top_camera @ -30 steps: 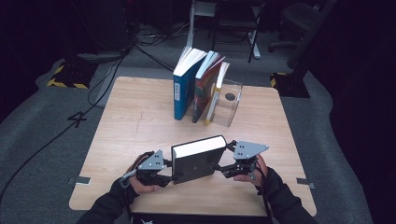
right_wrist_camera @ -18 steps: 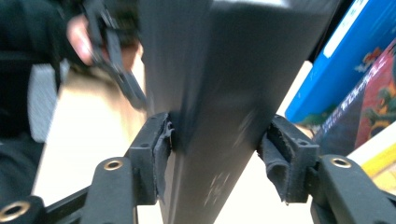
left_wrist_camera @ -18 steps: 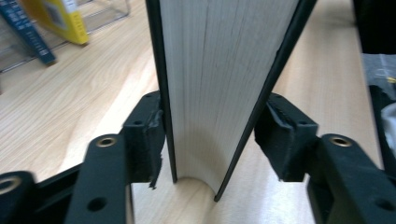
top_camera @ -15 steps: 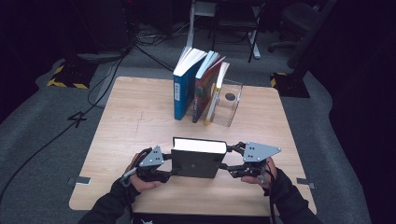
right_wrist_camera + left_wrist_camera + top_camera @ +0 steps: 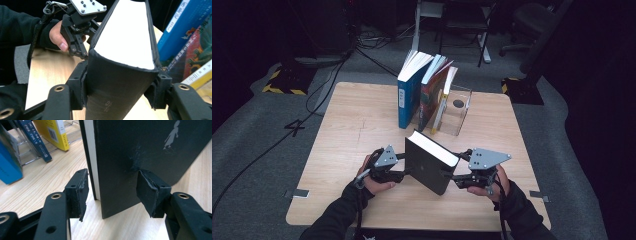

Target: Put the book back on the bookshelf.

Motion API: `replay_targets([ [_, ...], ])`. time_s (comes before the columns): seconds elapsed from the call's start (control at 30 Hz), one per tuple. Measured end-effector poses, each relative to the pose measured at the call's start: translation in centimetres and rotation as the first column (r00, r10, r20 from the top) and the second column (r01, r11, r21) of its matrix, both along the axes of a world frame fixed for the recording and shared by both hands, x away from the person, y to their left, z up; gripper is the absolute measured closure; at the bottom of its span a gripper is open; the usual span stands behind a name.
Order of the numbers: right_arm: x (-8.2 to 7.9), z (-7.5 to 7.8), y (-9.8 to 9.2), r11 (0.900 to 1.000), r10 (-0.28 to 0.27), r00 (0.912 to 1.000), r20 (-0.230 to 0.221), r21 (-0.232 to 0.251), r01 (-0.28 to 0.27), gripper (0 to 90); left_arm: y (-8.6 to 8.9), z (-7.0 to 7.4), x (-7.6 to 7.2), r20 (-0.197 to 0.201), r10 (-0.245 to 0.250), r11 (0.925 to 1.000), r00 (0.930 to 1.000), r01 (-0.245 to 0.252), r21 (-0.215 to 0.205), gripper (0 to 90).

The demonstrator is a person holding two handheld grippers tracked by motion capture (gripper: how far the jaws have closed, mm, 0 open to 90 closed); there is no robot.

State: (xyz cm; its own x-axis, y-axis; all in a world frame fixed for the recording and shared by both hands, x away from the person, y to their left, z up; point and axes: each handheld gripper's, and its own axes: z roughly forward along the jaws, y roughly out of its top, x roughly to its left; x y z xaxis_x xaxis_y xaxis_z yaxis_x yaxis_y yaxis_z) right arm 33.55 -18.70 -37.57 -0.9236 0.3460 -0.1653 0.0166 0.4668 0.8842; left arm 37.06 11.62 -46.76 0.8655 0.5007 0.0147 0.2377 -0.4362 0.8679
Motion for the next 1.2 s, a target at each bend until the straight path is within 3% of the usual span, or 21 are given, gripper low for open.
replay_targets([
  [0.17, -0.1, 0.3, 0.6, 0.999, -0.046, 0.9986, -0.027, -0.022, 0.045, 39.5, -0.5, -0.1, 0.4, 0.000, 0.014, 0.9999, 0.9999, -0.014, -0.011, 44.8],
  [0.3, 0.1, 0.6, 1.5, 0.995, -0.100, 0.9925, -0.071, -0.037, 0.097, 38.4, -0.7, -0.2, 0.5, -0.009, 0.003, 0.9999, 1.0000, -0.003, -0.012, 45.3],
  [0.37, 0.1, 0.6, 2.1, 0.992, -0.123, 0.9883, -0.090, -0.041, 0.120, 39.0, -1.1, -0.3, 0.1, 0.003, -0.010, 0.9996, 0.9999, 0.010, 0.028, 42.6],
  [0.43, 0.1, 0.7, 2.7, 0.986, -0.159, 0.9850, -0.065, -0.068, 0.155, 39.8, -1.4, -0.3, -0.2, 0.006, -0.011, 0.9987, 0.9999, 0.010, 0.049, 37.8],
  [0.5, 0.2, 0.9, 3.3, 0.981, -0.185, 0.9805, -0.067, -0.079, 0.179, 40.8, -1.1, -0.3, -0.2, -0.010, -0.003, 0.9996, 0.9999, 0.003, 0.029, 37.1],
  [0.6, 0.2, 1.0, 3.6, 0.974, -0.215, 0.9756, -0.046, -0.083, 0.211, 42.2, -0.8, -0.3, -0.2, -0.012, 0.011, 0.9994, 0.9999, -0.010, 0.035, 35.6],
  [0.67, 0.2, 1.1, 3.9, 0.966, -0.244, 0.9692, -0.032, -0.092, 0.241, 43.6, -0.2, -0.3, -0.3, -0.023, 0.032, 0.9989, 0.9992, -0.031, 0.036, 35.0],
  [0.8, 0.8, 1.0, 3.8, 0.961, -0.267, 0.9622, -0.055, -0.086, 0.262, 45.7, 1.1, -0.3, -0.6, -0.046, 0.061, 0.9970, 0.9971, -0.058, 0.051, 32.0],
  [0.9, 1.5, 1.1, 3.2, 0.962, -0.268, 0.9587, -0.095, -0.070, 0.262, 46.6, 2.4, -0.6, -1.1, -0.077, 0.092, 0.9940, 0.9928, -0.086, 0.067, 31.1],
  [1.0, 2.0, 1.1, 2.7, 0.964, -0.264, 0.9576, -0.116, -0.060, 0.258, 48.2, 3.7, -1.0, -1.7, -0.083, 0.120, 0.9889, 0.9893, -0.112, 0.098, 30.6],
  [1.2, 2.4, 1.3, 2.3, 0.970, -0.243, 0.9598, -0.140, -0.061, 0.237, 50.1, 5.8, -1.6, -2.2, -0.110, 0.158, 0.9838, 0.9813, -0.147, 0.103, 30.2],
])
